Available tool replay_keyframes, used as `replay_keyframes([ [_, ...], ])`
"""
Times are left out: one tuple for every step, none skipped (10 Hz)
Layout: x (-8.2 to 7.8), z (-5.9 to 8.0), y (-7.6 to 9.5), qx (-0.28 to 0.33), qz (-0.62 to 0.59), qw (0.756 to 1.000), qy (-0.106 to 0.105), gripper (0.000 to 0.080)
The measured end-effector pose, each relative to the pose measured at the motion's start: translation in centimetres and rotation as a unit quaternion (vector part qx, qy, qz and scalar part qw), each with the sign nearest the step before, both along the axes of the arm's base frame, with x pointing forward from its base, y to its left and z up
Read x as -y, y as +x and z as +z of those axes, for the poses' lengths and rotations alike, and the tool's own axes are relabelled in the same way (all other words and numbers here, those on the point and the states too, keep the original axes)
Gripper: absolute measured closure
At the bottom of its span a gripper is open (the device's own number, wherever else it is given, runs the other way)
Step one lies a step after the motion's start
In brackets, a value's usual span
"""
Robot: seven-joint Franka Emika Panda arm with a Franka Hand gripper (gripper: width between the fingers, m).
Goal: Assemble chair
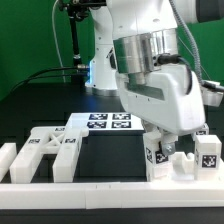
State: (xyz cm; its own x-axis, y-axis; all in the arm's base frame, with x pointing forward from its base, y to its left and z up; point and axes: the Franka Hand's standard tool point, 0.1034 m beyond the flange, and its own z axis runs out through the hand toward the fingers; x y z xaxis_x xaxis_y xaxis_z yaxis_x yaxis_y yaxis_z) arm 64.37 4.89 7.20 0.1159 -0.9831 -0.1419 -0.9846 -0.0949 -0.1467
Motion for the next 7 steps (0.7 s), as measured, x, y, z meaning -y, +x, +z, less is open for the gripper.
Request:
replay_keyframes([
  [-0.03, 0.01, 0.11, -0.006, -0.062, 0.998, 0.018, 0.0508],
  [-0.1, 0.0, 0.09, -0.005, -0.051, 0.999, 0.016, 0.0509],
  [-0.11, -0.01, 0.08, -0.003, -0.038, 0.999, 0.015, 0.0509],
  [-0.12, -0.01, 0.08, -0.003, -0.037, 0.999, 0.014, 0.0509],
  [-0.19, -0.01, 0.01, 0.005, 0.039, 0.999, -0.001, 0.0509],
  [-0.34, 0.03, -0.22, 0.008, 0.16, 0.987, -0.015, 0.0509],
  [-0.49, -0.07, -0.57, 0.008, 0.225, 0.974, -0.015, 0.0355],
])
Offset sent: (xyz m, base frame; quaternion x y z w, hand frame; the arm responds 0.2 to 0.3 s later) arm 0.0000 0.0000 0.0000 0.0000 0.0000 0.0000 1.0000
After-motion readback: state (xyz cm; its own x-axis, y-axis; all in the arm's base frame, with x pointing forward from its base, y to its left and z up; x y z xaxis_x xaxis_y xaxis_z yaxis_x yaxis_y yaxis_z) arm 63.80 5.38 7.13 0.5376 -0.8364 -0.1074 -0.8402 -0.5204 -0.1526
